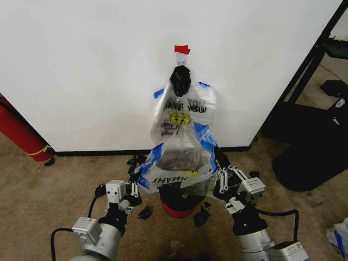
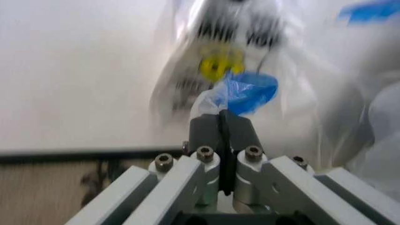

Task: Pick up the garbage bag from the wall and place it over the trash bin.

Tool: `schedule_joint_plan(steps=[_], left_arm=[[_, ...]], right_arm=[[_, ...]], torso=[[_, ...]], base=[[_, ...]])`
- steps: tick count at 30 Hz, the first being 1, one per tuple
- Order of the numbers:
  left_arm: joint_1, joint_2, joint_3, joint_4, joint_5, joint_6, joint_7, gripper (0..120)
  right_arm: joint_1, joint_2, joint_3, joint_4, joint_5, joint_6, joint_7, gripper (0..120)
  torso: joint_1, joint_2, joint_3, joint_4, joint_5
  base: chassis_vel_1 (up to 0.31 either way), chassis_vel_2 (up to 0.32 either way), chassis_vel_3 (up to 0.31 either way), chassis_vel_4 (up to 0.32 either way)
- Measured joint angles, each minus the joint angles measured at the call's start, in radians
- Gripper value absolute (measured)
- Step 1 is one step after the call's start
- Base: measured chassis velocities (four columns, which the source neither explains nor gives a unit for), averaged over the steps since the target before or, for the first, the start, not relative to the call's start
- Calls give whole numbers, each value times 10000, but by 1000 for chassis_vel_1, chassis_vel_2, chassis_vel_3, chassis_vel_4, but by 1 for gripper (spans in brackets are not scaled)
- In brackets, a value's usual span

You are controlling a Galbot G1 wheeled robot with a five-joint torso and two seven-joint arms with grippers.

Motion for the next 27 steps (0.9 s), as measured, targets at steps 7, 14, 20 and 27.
schedule_joint_plan(steps=[7, 14, 20, 27], left_arm=[[-709, 76, 133, 5, 239, 40, 55, 0], [-952, -352, 375, 841, 842, -441, 98, 0], [-1168, -388, 334, 1586, 850, -781, 84, 0], [-1232, -654, 429, 2081, 1147, -1016, 79, 0]], right_arm=[[1130, 296, -206, -155, -29, -103, 175, 0], [2541, 1361, -878, -1783, 517, 273, 88, 0], [3177, 1846, -1173, -3389, 856, 638, 46, 0], [3384, 1897, -1278, -4190, 1448, 1031, -32, 0]], torso=[[0, 0, 0, 1, 0], [1, -1, 1, 2, -3], [1, -1, 1, 0, 1], [1, -1, 1, -2, -1]], base=[[0, 0, 0, 0], [0, 0, 0, 0], [0, 0, 0, 0], [0, 0, 0, 0]])
